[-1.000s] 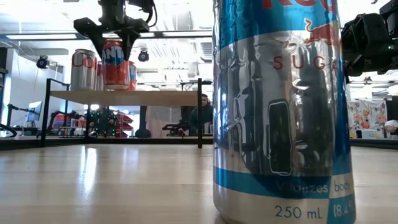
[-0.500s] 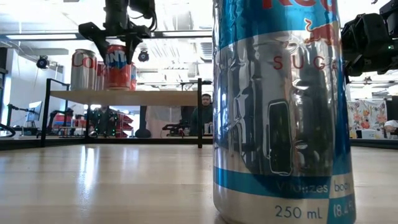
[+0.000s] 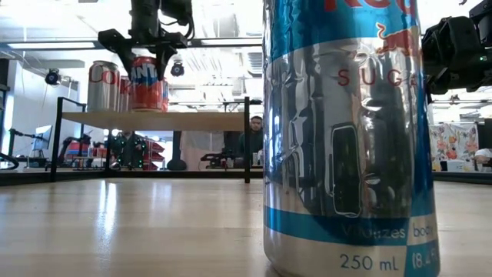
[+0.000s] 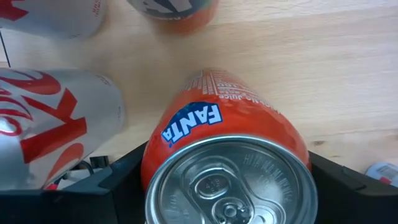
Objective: Place canned beverage on shelf
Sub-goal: Put the orange soda can and align the with the other orange soda can on the shelf
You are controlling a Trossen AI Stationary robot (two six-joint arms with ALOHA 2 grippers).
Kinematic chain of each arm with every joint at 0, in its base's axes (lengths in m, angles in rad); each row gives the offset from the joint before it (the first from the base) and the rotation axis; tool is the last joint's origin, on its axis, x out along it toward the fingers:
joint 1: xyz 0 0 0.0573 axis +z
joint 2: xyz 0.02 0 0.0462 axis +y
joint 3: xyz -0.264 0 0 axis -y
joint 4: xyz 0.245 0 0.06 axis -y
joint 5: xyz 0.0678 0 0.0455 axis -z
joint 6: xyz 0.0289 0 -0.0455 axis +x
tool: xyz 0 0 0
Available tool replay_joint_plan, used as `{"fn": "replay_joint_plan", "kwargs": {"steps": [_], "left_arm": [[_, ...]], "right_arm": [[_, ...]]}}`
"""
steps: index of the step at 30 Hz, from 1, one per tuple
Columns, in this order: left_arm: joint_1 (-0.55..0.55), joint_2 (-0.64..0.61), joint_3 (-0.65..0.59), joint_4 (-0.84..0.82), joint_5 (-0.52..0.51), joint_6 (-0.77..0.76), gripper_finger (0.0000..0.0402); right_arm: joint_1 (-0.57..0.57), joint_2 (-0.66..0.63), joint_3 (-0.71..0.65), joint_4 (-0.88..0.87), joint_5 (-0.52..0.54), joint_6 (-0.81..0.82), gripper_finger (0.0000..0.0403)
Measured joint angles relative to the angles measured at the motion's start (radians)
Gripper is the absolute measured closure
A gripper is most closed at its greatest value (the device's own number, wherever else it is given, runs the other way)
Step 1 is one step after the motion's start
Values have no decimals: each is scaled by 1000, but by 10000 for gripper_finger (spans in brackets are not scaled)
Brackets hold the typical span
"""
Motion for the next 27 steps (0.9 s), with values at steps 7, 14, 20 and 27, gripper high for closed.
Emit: {"fn": "replay_joint_plan", "kwargs": {"steps": [7,14,20,27], "left_arm": [[4,0,-2,0,-11,0,115],[4,0,-2,0,-16,0,114],[4,-2,-13,2,-16,0,114],[7,-2,-14,2,-17,0,113]], "right_arm": [[0,0,0,0,0,0,35],[0,0,0,0,0,0,35],[0,0,0,0,0,0,35],[0,0,0,0,0,0,35]]}}
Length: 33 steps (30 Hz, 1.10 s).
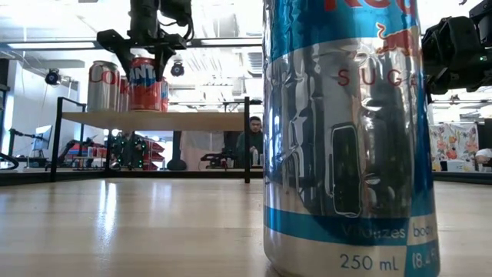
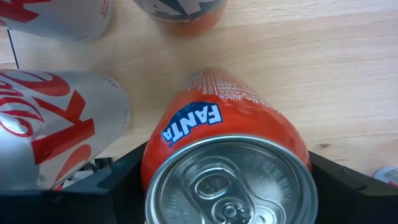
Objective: Place canned beverage on shelf
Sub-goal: Put the orange soda can and align the with the other orange soda can on the shelf
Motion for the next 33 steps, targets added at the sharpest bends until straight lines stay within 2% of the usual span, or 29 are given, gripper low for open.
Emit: {"fn": "replay_joint_plan", "kwargs": {"steps": [33], "left_arm": [[32,0,-1,-2,-10,14,113]], "right_arm": [[0,0,0,0,0,0,35]]}}
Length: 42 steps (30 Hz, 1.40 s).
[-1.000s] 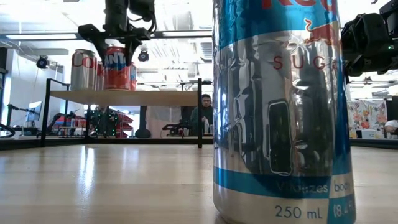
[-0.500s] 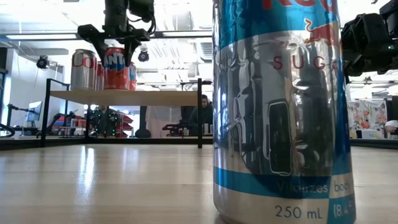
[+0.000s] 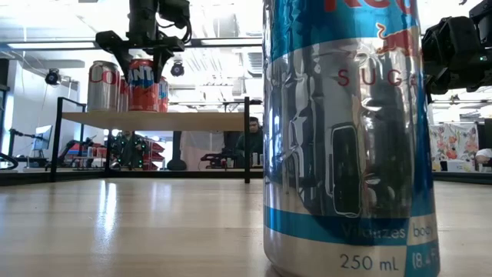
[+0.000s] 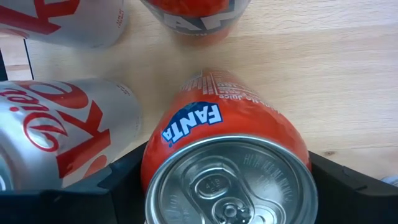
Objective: Place canned beverage on shelf
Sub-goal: Put the orange soda can and align the with the other orange soda can on the shelf, then move the bottom white pink soda can to the left middle on the table
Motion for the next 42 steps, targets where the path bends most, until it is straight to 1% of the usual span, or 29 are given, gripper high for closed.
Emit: {"fn": "replay_joint_plan", "kwargs": {"steps": [12,14,19,22,27,32,37,42], "left_arm": [[0,-1,0,0,13,0,109],[0,-1,0,0,15,0,93],[-1,-1,0,0,21,-4,26],[-1,-1,0,0,25,-7,7],[-1,-1,0,0,37,-7,9],[-7,-9,0,0,90,-31,7],[-48,-42,-3,0,100,-74,6],[-101,-95,-39,0,99,-138,6]], "right_arm": [[0,0,0,0,0,0,35],[0,0,0,0,0,0,35],[0,0,0,0,0,0,35],[0,0,0,0,0,0,35],[0,0,0,0,0,0,35],[0,0,0,0,0,0,35],[0,0,0,0,0,0,35],[0,0,0,0,0,0,35]]}}
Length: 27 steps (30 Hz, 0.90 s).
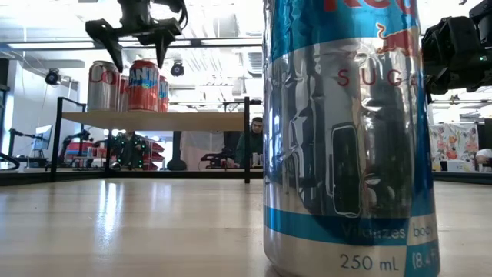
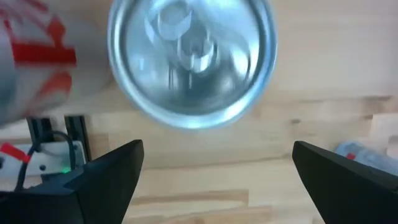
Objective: Place canned beverage on shelf
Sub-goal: Move the bottom white pink soda can to the left middle on the table
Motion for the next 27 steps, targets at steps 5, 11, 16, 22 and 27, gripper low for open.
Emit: {"fn": "replay_joint_plan", "kwargs": {"steps": [5,11,16,22,27], "left_arm": [[-74,-57,-88,0,1,-58,6],[-179,-127,-211,-1,17,-112,6],[-329,-188,-288,-1,6,-221,6],[-519,-222,-336,-1,-11,-411,6],[-631,-220,-337,-1,48,-571,6]], "right_arm": [[0,0,0,0,0,0,35],[0,0,0,0,0,0,35],[0,0,0,0,0,0,35],[0,0,0,0,0,0,35],[0,0,0,0,0,0,35]]}}
